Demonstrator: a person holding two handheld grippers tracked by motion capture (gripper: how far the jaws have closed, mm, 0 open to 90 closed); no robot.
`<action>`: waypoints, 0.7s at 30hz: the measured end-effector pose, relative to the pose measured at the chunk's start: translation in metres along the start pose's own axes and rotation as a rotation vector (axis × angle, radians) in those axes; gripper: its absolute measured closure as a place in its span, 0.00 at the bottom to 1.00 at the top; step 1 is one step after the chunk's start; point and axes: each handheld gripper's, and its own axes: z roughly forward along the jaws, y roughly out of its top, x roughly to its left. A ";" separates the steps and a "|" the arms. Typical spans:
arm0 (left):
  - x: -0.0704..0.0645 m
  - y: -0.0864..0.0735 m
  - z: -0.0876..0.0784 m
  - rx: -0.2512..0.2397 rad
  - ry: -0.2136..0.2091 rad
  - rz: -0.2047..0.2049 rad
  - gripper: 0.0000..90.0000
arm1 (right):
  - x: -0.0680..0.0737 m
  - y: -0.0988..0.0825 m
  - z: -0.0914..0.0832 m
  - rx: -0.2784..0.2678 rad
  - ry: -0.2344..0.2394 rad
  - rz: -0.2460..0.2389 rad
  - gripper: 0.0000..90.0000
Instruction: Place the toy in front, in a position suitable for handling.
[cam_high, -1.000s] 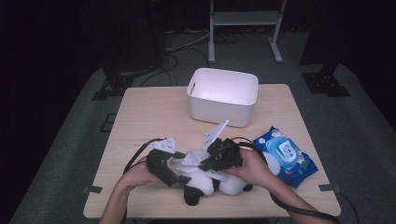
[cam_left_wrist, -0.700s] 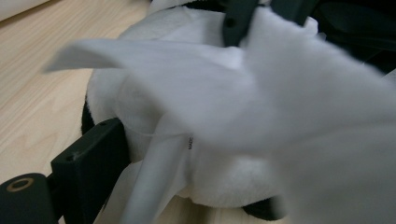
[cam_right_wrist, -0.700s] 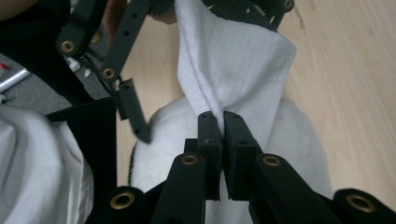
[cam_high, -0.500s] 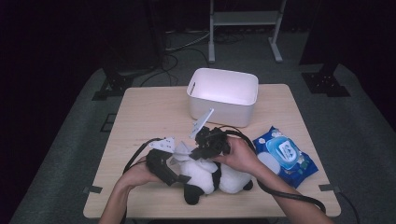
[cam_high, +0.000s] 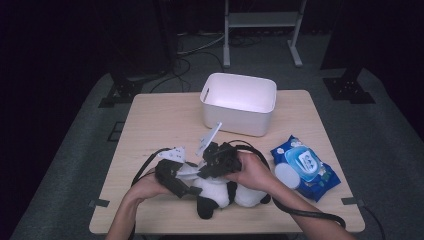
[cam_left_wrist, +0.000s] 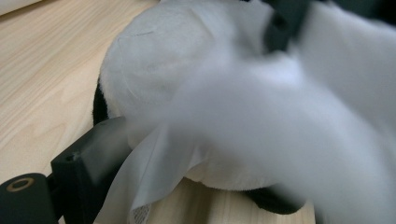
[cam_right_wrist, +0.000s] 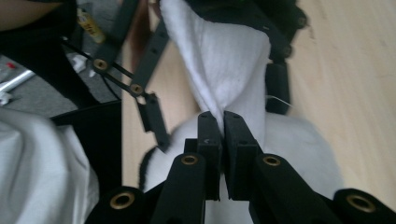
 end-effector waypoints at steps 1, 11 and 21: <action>0.000 0.000 0.000 0.000 0.000 0.000 0.07 | 0.000 0.000 0.000 0.000 0.000 0.000 0.95; 0.002 -0.001 0.000 -0.017 -0.024 -0.007 0.11 | -0.001 -0.004 -0.005 -0.012 0.002 0.011 0.95; -0.001 0.001 -0.001 -0.001 -0.014 0.006 0.10 | 0.011 -0.033 -0.018 -0.017 0.017 0.029 0.95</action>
